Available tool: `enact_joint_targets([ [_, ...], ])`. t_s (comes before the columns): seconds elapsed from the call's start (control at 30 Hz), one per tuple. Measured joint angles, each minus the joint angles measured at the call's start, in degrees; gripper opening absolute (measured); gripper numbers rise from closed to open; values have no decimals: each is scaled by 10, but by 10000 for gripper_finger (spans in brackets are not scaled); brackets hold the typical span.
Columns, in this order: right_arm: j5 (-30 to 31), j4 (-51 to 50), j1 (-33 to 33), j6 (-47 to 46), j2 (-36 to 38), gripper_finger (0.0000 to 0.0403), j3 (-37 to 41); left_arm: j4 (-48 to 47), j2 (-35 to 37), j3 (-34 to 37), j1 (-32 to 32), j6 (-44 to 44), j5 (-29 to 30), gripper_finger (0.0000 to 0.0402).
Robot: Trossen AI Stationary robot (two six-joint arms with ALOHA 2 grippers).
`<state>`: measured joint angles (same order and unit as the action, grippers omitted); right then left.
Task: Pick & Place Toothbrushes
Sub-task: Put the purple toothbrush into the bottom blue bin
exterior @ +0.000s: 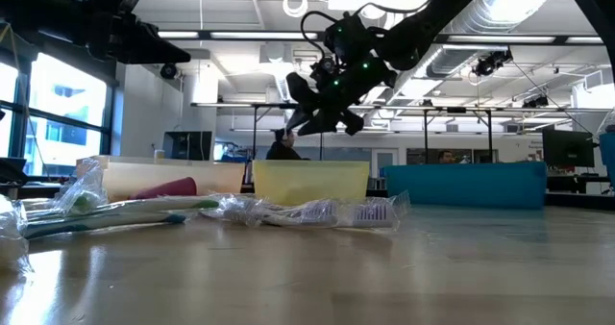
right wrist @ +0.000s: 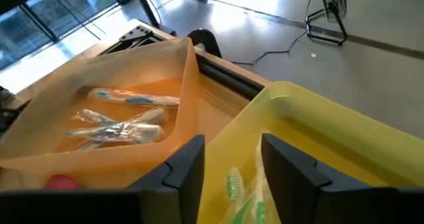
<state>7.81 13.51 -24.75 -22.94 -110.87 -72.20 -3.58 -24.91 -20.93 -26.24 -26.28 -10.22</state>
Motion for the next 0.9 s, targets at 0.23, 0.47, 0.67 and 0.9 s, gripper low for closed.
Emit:
enact_joint_targets([
  [0.23,-59,44,0,35,8,149,0,0,0,0,0,0,0,0],
  [0.47,-128,52,0,103,46,110,0,0,0,0,0,0,0,0],
  [0.67,-143,26,-4,208,93,68,0,-9,0,0,0,-4,0,0],
  [0.9,-238,-25,-28,282,134,16,0,-15,0,0,0,-2,0,0],
])
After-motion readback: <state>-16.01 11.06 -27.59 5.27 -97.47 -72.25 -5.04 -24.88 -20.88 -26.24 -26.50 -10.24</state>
